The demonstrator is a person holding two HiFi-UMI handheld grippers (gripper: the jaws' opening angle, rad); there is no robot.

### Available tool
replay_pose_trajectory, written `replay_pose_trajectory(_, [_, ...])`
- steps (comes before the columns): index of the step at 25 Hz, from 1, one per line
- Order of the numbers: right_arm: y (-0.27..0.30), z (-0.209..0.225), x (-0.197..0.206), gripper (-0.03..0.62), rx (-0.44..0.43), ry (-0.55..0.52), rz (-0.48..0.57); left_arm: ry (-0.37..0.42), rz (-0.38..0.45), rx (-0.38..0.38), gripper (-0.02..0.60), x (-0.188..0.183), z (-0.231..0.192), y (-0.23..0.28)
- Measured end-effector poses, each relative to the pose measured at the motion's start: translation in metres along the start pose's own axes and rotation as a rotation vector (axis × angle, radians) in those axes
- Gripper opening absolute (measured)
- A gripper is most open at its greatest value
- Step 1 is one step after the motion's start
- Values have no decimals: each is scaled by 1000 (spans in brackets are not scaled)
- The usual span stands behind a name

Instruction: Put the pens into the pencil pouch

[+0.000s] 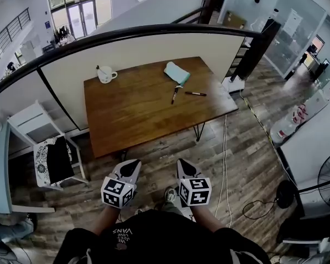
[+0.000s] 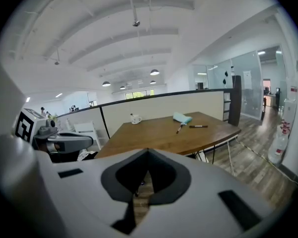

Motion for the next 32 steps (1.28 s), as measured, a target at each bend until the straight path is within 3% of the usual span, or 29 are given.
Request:
replay_pose_trajectory(5, [18, 27, -16, 12, -7, 38, 26, -2, 27, -6, 12, -13, -2, 31])
replay_pose_trajectory(8, [29, 46, -24, 62, -8, 57, 33, -12, 28, -12, 26, -19, -2, 51])
replay_pose_trajectory(11, [42, 64, -29, 115, -22, 61, 17, -30, 19, -26, 139, -23, -2, 74])
replay_pose_trajectory(24, [74, 155, -41, 124, -81, 61, -45, -59, 34, -113, 140, -42, 19, 155])
replay_pose_trajectory(32, [91, 178, -35, 124, -98, 106, -73, -70, -4, -145, 140, -40, 17, 171])
Point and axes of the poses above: the fingertips, and each gripper's own axes: y forward along the fingers, z to its right, x out of its underside, the point moved 6 cm from there along -y, backward along the fingers, and after that the axes turned 3 degrees about y, right-handed, at the moved point
